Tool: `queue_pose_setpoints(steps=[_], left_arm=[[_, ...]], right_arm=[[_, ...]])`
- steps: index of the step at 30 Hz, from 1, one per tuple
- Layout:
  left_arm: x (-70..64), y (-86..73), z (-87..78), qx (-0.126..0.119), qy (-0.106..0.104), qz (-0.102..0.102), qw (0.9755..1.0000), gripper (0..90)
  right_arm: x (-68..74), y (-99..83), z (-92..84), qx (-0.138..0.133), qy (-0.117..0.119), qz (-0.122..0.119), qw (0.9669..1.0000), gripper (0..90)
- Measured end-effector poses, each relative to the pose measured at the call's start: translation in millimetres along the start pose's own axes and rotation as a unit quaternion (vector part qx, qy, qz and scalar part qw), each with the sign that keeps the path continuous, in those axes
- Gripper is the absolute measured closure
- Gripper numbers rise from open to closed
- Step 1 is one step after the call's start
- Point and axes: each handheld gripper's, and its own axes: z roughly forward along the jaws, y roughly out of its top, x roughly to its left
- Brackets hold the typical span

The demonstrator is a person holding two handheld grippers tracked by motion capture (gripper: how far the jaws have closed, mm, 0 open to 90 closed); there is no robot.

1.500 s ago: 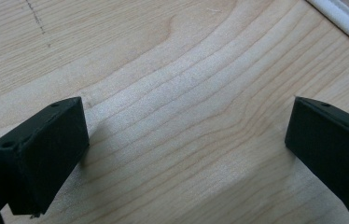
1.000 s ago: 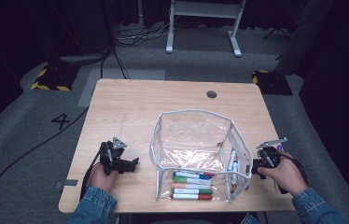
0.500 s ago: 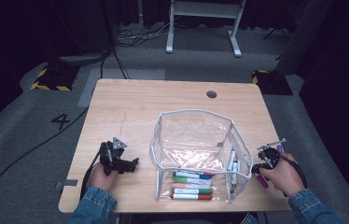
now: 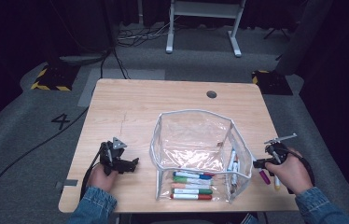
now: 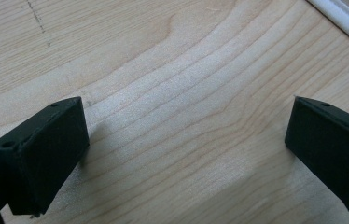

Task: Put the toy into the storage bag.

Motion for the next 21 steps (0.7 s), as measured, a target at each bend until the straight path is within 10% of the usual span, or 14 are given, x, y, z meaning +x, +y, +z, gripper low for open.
queue_pose_setpoints(steps=[21], left_arm=[[0.1, 0.0, 0.0, 0.000, 0.000, 0.000, 1.0000, 0.0]], right_arm=[[35.6, 35.6, -117.5, -0.114, 0.060, -0.076, 0.9888, 76.7]])
